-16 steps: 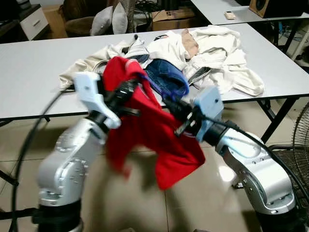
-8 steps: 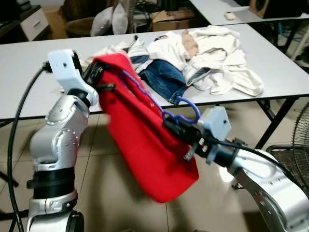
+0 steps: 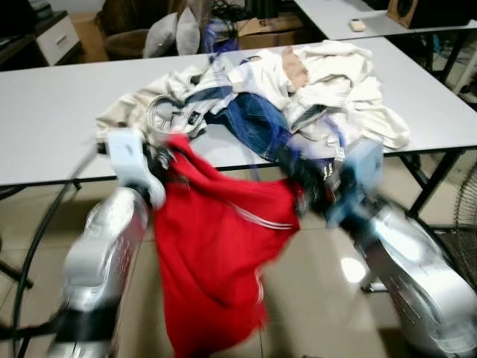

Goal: Hang hanger

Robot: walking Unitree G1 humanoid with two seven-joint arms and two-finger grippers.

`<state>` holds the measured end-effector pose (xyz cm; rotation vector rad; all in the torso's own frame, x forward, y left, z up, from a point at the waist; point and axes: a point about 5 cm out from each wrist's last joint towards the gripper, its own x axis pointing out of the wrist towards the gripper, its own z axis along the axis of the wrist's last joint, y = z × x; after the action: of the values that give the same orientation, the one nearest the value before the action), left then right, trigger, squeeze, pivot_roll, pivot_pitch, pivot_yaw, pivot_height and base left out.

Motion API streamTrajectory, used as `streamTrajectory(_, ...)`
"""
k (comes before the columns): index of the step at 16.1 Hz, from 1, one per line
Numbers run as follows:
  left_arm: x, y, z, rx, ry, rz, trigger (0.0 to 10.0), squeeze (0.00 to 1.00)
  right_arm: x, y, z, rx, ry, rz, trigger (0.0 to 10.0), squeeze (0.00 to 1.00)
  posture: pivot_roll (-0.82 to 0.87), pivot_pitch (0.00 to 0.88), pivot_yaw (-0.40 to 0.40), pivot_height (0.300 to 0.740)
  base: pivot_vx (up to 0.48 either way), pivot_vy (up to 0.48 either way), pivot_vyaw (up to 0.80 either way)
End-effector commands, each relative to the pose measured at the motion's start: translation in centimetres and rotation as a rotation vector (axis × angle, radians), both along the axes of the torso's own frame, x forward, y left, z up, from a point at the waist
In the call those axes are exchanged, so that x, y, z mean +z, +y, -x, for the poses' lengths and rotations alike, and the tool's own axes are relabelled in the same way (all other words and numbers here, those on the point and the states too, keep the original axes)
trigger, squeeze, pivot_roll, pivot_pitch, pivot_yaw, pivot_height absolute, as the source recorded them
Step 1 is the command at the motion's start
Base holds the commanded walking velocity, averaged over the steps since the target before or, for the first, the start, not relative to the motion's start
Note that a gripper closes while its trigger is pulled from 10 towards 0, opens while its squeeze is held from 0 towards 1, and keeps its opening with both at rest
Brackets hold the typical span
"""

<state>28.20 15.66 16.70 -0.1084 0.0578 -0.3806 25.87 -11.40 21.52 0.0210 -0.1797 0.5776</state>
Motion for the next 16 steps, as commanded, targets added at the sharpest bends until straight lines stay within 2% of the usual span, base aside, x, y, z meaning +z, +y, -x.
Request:
streamTrajectory(1, 1.0, -1.9, 1.7, -0.204, -0.025, -0.015, 0.0, 0.0, 0.3, -1.1, -1.4, -0.144, -0.013, -0.01, 0.0, 0.0, -0.1, 0.0, 0.144, 0.74, 0.0, 0.0, 0.0)
streamTrajectory(2, 1.0, -2.8, 3.5, -0.327, -0.022, -0.067, 0.0, 0.0, 0.7, -1.4, -2.5, -0.19, -0.01, -0.051, 0.0, 0.0, -0.08, 0.0, 0.135, 0.74, 0.0, 0.0, 0.0)
streamTrajectory(4, 1.4, -3.5, 5.3, -0.452, -0.012, -0.096, 0.0, 0.0, 0.7, -1.4, -3.6, -0.21, -0.023, -0.03, 0.0, 0.0, -0.08, 0.0, 0.132, 0.74, 0.0, 0.0, 0.0)
streamTrajectory(5, 1.8, -3.7, 5.7, -0.465, -0.022, -0.074, 0.0, 0.0, 0.6, -1.9, -4.3, -0.257, -0.021, -0.046, 3.8, 0.0, -0.08, 0.0, 0.132, 0.74, 0.0, 0.0, 0.0)
streamTrajectory(6, 2.0, -3.1, 5.2, -0.379, -0.041, -0.048, 0.0, 0.0, 0.4, -2.6, -4.6, -0.302, -0.01, -0.032, 10.0, 0.0, -0.08, 0.0, 0.125, 0.74, 0.0, 0.0, 0.0)
streamTrajectory(7, 2.0, -2.6, 4.8, -0.314, -0.048, -0.041, 0.0, 0.0, 0.3, -2.9, -4.7, -0.33, -0.016, -0.004, 10.0, 0.0, -0.08, 0.0, 0.125, 0.74, 0.0, 0.0, 0.0)
streamTrajectory(8, 1.6, -0.3, 3.6, -0.07, -0.035, -0.067, 0.0, 0.0, -0.6, -3.6, -3.4, -0.329, 0.026, 0.047, 10.0, 0.0, -0.07, 0.0, 0.114, 0.74, 0.0, 0.0, 0.0)
streamTrajectory(9, 1.6, 0.5, 3.3, 0.013, -0.035, -0.081, 0.0, 0.0, -1.0, -3.8, -2.7, -0.326, 0.043, 0.077, 10.0, 0.0, -0.07, 0.0, 0.111, 0.74, 0.0, 0.0, 0.0)
streamTrajectory(10, 1.7, 1.5, 3.1, 0.12, -0.04, -0.086, 10.0, 0.0, -2.1, -4.2, -1.0, -0.336, 0.111, 0.155, 10.0, 0.0, -0.08, 0.0, 0.111, 0.74, 0.0, 0.0, 0.0)
streamTrajectory(11, 1.7, 1.8, 3.1, 0.159, -0.043, -0.08, 10.0, 0.0, -3.0, -4.1, 0.6, -0.293, 0.136, 0.182, 10.0, 0.0, -0.09, 0.0, 0.111, 0.74, 0.0, 0.0, 0.0)
streamTrajectory(12, 1.8, 1.7, 2.9, 0.175, -0.076, -0.112, 10.0, 0.0, -4.3, -4.3, 1.9, -0.29, 0.143, 0.235, 10.0, 0.0, -0.1, 0.0, 0.113, 0.74, 0.0, 0.0, 0.0)
streamTrajectory(13, 1.9, 1.5, 2.8, 0.177, -0.091, -0.128, 10.0, 0.0, -4.8, -4.6, 2.2, -0.322, 0.151, 0.267, 10.0, 0.0, -0.1, 0.0, 0.116, 0.74, 0.0, 0.0, 0.0)
streamTrajectory(14, 1.2, 0.9, 2.2, 0.179, -0.068, -0.134, 10.0, 0.0, -5.8, -5.6, 2.0, -0.446, 0.205, 0.233, 10.0, 0.0, -0.1, 0.0, 0.121, 0.74, 0.0, 0.0, 0.0)
streamTrajectory(15, 0.1, 0.2, 1.9, 0.172, -0.048, -0.163, 10.0, 0.0, -5.9, -6.1, 1.7, -0.538, 0.255, 0.103, 10.0, 0.0, -0.12, 0.0, 0.134, 0.74, 0.0, 0.0, 0.0)
streamTrajectory(16, -0.1, 0.1, 2.0, 0.168, -0.042, -0.161, 10.0, 0.0, -5.7, -6.0, 1.8, -0.528, 0.266, 0.086, 10.0, 0.0, -0.13, 0.0, 0.136, 0.74, 0.0, 0.0, 0.0)
